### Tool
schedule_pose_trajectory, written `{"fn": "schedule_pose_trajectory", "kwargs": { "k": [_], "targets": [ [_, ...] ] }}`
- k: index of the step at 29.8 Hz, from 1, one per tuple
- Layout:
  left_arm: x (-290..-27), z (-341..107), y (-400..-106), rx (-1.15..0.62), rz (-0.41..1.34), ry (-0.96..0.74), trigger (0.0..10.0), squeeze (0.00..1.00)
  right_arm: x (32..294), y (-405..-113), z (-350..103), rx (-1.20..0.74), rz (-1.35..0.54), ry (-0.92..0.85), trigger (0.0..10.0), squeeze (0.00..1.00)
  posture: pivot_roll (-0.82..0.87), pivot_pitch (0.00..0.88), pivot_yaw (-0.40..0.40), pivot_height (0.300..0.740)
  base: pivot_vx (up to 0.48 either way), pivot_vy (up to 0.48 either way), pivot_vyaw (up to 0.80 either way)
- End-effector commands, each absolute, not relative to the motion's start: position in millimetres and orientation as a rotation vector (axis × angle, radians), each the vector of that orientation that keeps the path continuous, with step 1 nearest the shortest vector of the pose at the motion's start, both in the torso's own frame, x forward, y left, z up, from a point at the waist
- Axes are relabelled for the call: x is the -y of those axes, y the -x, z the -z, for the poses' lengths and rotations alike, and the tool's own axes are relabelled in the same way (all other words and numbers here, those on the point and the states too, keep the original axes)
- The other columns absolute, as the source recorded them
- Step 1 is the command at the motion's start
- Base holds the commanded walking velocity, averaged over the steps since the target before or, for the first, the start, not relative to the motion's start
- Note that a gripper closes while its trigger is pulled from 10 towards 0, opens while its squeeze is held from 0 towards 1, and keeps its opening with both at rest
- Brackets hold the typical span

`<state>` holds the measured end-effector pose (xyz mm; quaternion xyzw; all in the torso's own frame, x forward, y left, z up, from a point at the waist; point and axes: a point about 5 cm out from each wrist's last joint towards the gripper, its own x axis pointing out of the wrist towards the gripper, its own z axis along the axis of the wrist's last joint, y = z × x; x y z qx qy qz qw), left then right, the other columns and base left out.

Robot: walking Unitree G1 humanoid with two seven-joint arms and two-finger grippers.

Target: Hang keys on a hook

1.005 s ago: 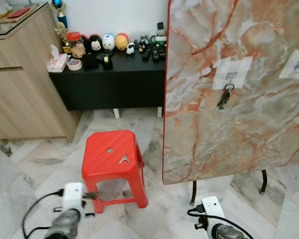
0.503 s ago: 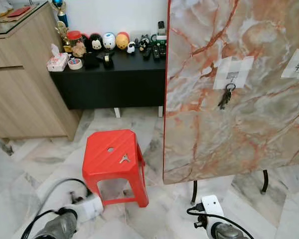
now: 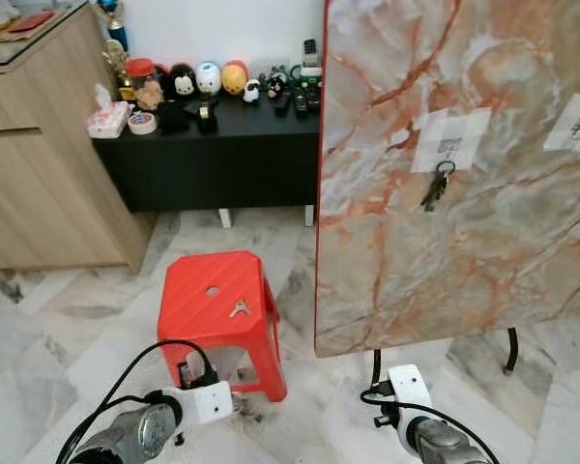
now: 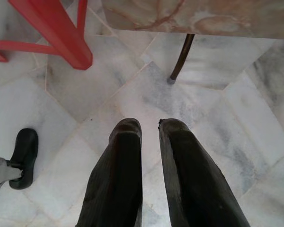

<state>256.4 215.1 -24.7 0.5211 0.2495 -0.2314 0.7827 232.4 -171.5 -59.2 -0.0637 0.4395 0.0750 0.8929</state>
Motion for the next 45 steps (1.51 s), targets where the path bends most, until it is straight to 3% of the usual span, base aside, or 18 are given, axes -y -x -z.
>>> {"fn": "schedule_pose_trajectory", "kwargs": {
  "k": [1, 8, 9, 11, 15, 17, 20, 21, 24, 27, 28, 29, 30, 31, 34, 38, 42, 45],
  "targets": [
    [-247, 21, -257, -0.653, 0.218, -1.024, 10.0, 0.00, 170, -232, 59, -0.911, -0.160, 0.126, 10.0, 0.00, 0.02, 0.057, 0.028, 0.740, 0.000, 0.000, 0.00],
    [-257, 21, -255, -0.732, 0.035, -0.723, 10.0, 0.00, 169, -239, 55, -0.893, -0.163, 0.125, 10.0, 0.00, 0.02, 0.055, 0.027, 0.740, 0.000, 0.000, 0.00],
    [-243, 18, -261, -0.657, 0.112, -0.692, 10.0, 0.00, 169, -241, 54, -0.889, -0.164, 0.124, 10.0, 0.00, 0.02, 0.051, 0.028, 0.740, 0.000, 0.000, 0.00],
    [-190, 14, -263, -0.408, 0.622, -0.943, 10.0, 0.00, 168, -245, 51, -0.876, -0.169, 0.123, 10.0, 0.00, 0.02, 0.050, 0.026, 0.740, 0.000, 0.000, 0.00],
    [-190, 22, -252, -0.441, 0.770, -1.059, 10.0, 0.00, 167, -247, 49, -0.870, -0.172, 0.123, 10.0, 0.00, 0.02, 0.049, 0.027, 0.740, 0.000, 0.000, 0.00],
    [-200, 24, -253, -0.485, 0.688, -1.057, 10.0, 0.00, 167, -249, 48, -0.866, -0.173, 0.122, 10.0, 0.00, 0.02, 0.049, 0.027, 0.740, 0.000, 0.000, 0.00],
    [-256, 18, -257, -0.676, 0.138, -0.991, 10.0, 0.00, 165, -252, 45, -0.852, -0.180, 0.118, 10.0, 0.00, 0.02, 0.053, 0.027, 0.740, 0.000, 0.000, 0.00],
    [-262, 17, -256, -0.699, 0.083, -0.967, 10.0, 0.00, 165, -253, 45, -0.851, -0.182, 0.118, 10.0, 0.00, 0.02, 0.053, 0.027, 0.740, 0.000, 0.000, 0.00],
    [-269, 17, -254, -0.722, 0.079, -0.989, 10.0, 0.00, 164, -254, 44, -0.848, -0.184, 0.118, 10.0, 0.00, 0.03, 0.056, 0.025, 0.740, 0.000, 0.000, 0.00],
    [-253, 18, -257, -0.647, 0.217, -1.014, 10.0, 0.00, 163, -256, 43, -0.846, -0.187, 0.118, 10.0, 0.00, 0.03, 0.057, 0.026, 0.740, 0.000, 0.000, 0.00],
    [-207, 19, -257, -0.482, 0.526, -0.931, 10.0, 0.00, 161, -258, 42, -0.843, -0.189, 0.117, 10.0, 0.00, 0.03, 0.058, 0.025, 0.740, 0.000, 0.000, 0.00],
    [-184, 19, -252, -0.406, 0.689, -0.877, 10.0, 0.00, 161, -259, 41, -0.842, -0.190, 0.117, 10.0, 0.00, 0.03, 0.057, 0.024, 0.740, 0.000, 0.000, 0.00],
    [-181, 20, -251, -0.406, 0.706, -0.867, 10.0, 0.00, 161, -259, 41, -0.842, -0.190, 0.117, 10.0, 0.00, 0.03, 0.058, 0.025, 0.740, 0.000, 0.000, 0.00],
    [-182, 21, -250, -0.426, 0.707, -0.867, 10.0, 0.00, 160, -259, 41, -0.841, -0.191, 0.115, 10.0, 0.00, 0.03, 0.058, 0.025, 0.740, 0.000, 0.000, 0.00],
    [-225, 25, -254, -0.588, 0.416, -0.988, 10.0, 0.00, 160, -260, 40, -0.838, -0.191, 0.113, 10.0, 0.00, 0.02, 0.056, 0.026, 0.740, 0.000, 0.000, 0.00],
    [-278, 9, -257, -0.695, 0.036, -0.967, 10.0, 0.00, 163, -260, 40, -0.837, -0.185, 0.119, 10.0, 0.00, 0.02, 0.057, 0.025, 0.740, 0.000, 0.000, 0.00],
    [-274, 9, -257, -0.662, 0.193, -1.022, 10.0, 0.00, 164, -262, 38, -0.828, -0.188, 0.123, 10.0, 0.00, 0.03, 0.060, 0.025, 0.740, 0.000, 0.000, 0.00],
    [-237, 8, -259, -0.493, 0.470, -0.949, 10.0, 0.00, 164, -267, 33, -0.813, -0.184, 0.119, 10.0, 0.00, 0.03, 0.061, 0.024, 0.740, 0.000, 0.000, 0.00]
  ]
}}
